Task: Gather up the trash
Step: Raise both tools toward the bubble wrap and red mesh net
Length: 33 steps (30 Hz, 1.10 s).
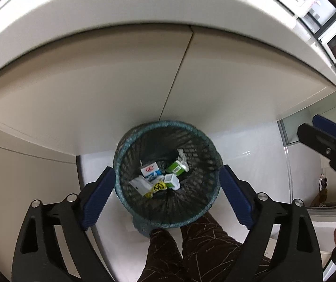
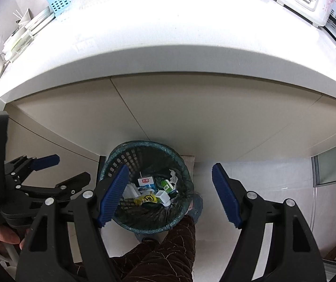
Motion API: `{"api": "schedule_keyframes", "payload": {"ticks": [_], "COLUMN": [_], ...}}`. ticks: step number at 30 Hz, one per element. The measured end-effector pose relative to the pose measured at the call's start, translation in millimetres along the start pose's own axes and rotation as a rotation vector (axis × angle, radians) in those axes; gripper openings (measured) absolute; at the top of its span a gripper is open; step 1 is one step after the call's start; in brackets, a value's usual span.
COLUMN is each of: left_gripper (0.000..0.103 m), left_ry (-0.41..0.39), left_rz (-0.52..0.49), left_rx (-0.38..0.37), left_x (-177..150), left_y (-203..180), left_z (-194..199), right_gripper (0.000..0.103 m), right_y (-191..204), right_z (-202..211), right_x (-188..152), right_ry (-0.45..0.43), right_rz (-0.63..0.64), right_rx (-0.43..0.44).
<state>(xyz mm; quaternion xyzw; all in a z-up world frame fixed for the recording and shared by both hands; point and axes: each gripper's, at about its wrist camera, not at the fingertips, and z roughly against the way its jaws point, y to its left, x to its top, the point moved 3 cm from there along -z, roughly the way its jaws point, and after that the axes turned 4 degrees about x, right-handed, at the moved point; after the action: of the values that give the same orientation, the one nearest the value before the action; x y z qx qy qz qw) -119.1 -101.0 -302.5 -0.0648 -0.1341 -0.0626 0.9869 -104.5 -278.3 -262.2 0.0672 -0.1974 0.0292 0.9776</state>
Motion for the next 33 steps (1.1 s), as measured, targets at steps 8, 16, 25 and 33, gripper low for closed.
{"api": "schedule_keyframes", "payload": {"ticks": [8, 16, 25, 33], "left_gripper": [0.097, 0.097, 0.097, 0.097], "left_ry": [-0.114, -0.195, -0.241, -0.239], "left_rz": [0.001, 0.033, 0.11, 0.205], "left_rx": [0.017, 0.06, 0.125, 0.179], "left_x": [28, 65, 134, 196], "left_y": [9, 30, 60, 82], "left_z": [47, 90, 111, 112], "right_gripper": [0.07, 0.081, 0.088, 0.088], "right_y": [1, -1, -11, -34], "right_z": [17, 43, 58, 47], "right_x": [24, 71, 150, 226], "right_ry": [-0.062, -0.159, -0.229, -0.237], "right_rz": [-0.011, 0.002, 0.027, 0.044], "right_rx": [-0.003, -0.034, -0.038, -0.028]}}
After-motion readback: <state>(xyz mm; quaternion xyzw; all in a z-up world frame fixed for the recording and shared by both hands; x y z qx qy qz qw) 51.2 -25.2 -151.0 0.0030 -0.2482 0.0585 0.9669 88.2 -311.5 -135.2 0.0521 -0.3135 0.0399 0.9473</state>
